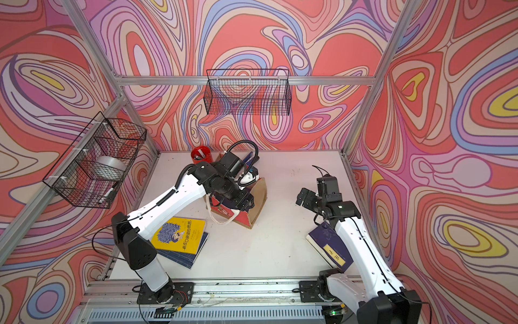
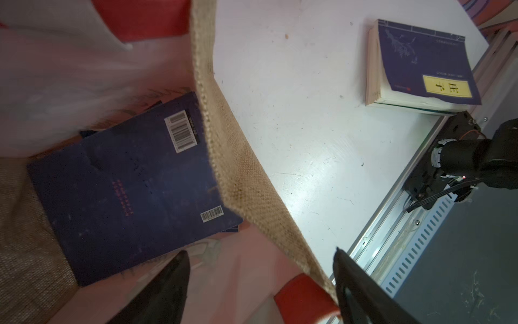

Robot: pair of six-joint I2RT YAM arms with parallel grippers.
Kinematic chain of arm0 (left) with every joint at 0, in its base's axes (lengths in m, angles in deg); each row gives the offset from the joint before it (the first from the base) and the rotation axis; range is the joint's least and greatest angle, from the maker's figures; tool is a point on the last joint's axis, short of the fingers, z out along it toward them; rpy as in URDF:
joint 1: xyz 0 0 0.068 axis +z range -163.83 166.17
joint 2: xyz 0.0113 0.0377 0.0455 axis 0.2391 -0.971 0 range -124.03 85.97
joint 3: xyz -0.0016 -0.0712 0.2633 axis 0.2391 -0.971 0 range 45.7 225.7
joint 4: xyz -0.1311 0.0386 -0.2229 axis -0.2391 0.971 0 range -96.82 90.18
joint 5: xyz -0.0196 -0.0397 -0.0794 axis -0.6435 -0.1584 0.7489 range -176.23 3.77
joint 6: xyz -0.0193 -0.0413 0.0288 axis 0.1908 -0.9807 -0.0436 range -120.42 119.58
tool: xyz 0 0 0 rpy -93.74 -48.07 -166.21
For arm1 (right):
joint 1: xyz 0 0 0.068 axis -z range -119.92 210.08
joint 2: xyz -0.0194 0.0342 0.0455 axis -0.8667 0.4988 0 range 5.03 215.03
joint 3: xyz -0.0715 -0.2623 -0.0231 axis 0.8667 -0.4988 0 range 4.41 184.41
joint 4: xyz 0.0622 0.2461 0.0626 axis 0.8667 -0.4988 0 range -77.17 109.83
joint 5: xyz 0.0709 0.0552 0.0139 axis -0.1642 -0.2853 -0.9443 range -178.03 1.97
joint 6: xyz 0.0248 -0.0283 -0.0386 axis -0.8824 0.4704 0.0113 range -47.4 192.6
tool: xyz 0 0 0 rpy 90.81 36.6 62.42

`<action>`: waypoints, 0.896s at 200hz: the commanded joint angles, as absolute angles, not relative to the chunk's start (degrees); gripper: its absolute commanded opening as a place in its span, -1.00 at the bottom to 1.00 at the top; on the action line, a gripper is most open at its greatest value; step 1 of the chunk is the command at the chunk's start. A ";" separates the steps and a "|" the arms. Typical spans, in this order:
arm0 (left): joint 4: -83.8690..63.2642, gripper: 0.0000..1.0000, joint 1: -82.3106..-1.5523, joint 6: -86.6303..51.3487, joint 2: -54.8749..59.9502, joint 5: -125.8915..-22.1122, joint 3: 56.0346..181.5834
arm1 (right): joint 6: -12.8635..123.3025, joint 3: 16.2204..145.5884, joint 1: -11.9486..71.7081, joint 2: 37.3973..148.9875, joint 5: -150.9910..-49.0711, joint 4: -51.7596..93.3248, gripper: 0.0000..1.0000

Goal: Put the books into the canvas bag
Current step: Adjust the canvas bag at the center of the board.

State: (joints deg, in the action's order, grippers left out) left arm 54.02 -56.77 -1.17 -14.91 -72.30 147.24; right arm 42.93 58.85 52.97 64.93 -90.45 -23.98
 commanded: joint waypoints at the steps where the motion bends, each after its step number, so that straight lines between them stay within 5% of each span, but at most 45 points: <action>1: 56.47 -0.08 -57.42 -3.81 -16.16 -73.72 148.39 | 44.30 59.91 53.89 63.16 -90.49 -25.76 0.97; 17: 57.50 -1.00 -57.44 -4.80 -17.06 -75.54 150.57 | 44.23 59.47 54.13 62.44 -90.49 -25.89 0.97; 79: 61.38 -1.00 -57.33 -0.82 -11.35 -85.47 163.33 | 44.29 57.46 54.20 61.36 -90.33 -25.04 0.97; 113: 67.77 -1.00 -56.99 -0.70 -17.20 -87.18 166.80 | 44.04 57.00 54.24 61.60 -90.18 -25.05 0.97; 133: 59.15 -1.00 -56.35 -0.36 -13.27 -81.60 160.11 | 43.95 56.40 54.44 61.01 -88.66 -25.86 0.97; 179: 65.53 -0.88 -56.16 0.37 -19.88 -79.15 168.39 | 40.88 55.48 56.77 62.27 -87.07 -30.84 0.97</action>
